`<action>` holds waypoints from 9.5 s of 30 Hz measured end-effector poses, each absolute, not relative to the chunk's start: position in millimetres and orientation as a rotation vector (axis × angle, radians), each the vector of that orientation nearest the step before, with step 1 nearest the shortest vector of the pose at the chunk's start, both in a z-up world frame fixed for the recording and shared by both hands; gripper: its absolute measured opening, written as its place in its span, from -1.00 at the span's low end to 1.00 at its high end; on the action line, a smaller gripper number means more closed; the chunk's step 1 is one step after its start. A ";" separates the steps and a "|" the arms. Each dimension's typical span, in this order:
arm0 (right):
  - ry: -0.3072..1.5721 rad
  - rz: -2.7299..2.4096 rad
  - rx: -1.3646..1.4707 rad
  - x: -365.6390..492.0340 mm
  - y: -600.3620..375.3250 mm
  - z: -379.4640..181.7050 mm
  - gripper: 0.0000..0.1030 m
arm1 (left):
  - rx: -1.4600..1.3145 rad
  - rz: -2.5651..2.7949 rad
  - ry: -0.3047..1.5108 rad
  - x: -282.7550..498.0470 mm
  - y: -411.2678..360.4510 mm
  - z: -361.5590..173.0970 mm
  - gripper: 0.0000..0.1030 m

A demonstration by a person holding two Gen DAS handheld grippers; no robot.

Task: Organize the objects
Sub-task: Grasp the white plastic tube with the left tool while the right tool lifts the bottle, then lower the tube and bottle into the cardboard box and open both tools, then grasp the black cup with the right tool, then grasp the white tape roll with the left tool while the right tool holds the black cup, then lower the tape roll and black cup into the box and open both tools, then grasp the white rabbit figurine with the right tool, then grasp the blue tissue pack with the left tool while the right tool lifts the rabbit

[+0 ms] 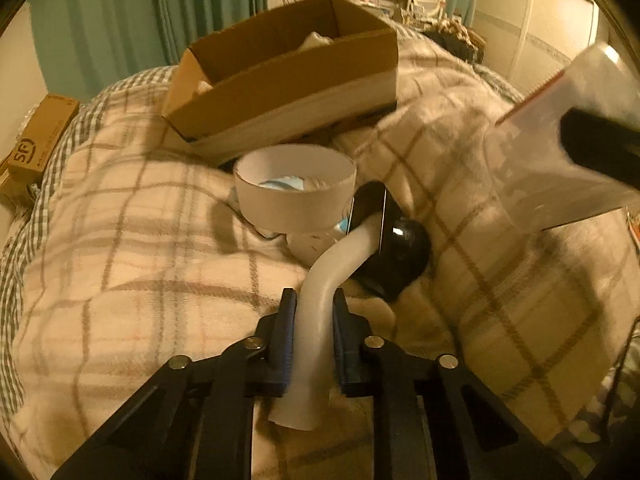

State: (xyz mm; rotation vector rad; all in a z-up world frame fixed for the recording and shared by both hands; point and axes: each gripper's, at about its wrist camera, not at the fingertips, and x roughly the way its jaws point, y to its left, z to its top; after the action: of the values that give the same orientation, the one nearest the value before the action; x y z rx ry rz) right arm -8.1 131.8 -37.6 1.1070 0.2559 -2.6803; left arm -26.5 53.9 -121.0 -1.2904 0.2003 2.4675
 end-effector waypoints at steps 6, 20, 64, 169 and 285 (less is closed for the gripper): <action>0.261 -2.692 1.072 -9.3 136.8 -29.1 0.23 | -1.185 2.528 0.101 -20.1 36.5 -73.7 -0.72; 0.339 -2.754 0.722 -70.3 125.5 74.9 0.23 | -0.942 2.772 0.121 -86.4 23.7 32.2 -0.73; 0.220 -2.814 0.749 -152.1 175.8 65.3 0.86 | -1.033 2.848 0.156 -142.4 43.3 1.0 0.81; 0.431 -2.681 0.948 -72.8 150.8 9.5 -0.43 | -1.133 2.660 0.073 -95.2 72.3 -46.9 0.60; 0.134 -2.633 1.235 -140.3 168.7 -81.3 0.24 | -1.431 2.632 0.327 -143.7 92.2 -159.2 1.00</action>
State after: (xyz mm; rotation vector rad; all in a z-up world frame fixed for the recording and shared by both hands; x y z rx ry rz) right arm -140.3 168.7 -81.3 1.2352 0.1340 -2.6334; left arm -143.7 92.2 -159.2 -1.4315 0.3267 2.6324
